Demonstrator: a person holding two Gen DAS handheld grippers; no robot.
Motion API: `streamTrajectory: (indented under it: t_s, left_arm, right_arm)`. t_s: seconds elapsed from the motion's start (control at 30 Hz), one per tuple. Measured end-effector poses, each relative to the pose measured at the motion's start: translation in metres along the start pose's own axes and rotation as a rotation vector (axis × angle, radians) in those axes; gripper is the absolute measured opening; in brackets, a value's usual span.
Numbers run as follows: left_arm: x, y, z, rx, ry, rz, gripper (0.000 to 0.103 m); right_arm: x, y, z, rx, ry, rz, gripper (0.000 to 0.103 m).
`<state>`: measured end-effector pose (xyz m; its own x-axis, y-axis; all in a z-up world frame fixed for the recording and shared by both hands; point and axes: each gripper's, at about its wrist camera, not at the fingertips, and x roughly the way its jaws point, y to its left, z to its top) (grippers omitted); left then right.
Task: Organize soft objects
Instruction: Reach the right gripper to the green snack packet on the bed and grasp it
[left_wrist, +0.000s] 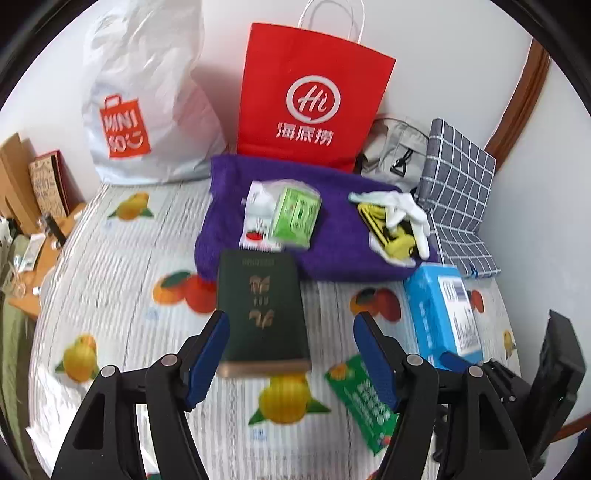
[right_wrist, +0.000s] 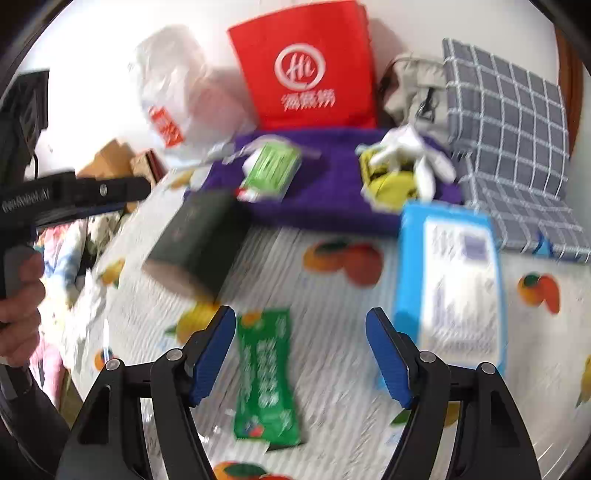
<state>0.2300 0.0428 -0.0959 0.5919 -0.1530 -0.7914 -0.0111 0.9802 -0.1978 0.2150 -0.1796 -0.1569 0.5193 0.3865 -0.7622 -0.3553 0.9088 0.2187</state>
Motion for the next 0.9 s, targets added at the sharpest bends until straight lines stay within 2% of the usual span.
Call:
streamTrajectory:
  t_s: [0.2,0.5,0.7,0.73,0.83,0.9]
  left_arm:
    - [0.003,0.005,-0.025,-0.015,0.010,-0.009,0.068]
    - [0.001,0.015,-0.056,-0.059,0.017,-0.039,0.068]
    - [-0.002,0.015,-0.073,-0.047,0.019,-0.025,0.068]
    - [-0.002,0.016,-0.076,-0.053,0.023,-0.025,0.068]
    - [-0.002,0.019,-0.082,-0.060,0.032,-0.021,0.068]
    - [-0.003,0.022,-0.085,-0.072,0.036,-0.007,0.068]
  right_arm:
    - [0.014,0.023,-0.032,-0.052,0.046,-0.027,0.073]
    - [0.043,0.035,-0.055,-0.061,0.112,-0.062,0.073]
    - [0.048,0.047,-0.062,-0.123,0.077,-0.138,0.072]
    - [0.048,0.048,-0.062,-0.124,0.068,-0.146,0.068]
    - [0.045,0.050,-0.061,-0.127,0.041,-0.148,0.035]
    - [0.044,0.051,-0.059,-0.128,0.044,-0.141,0.033]
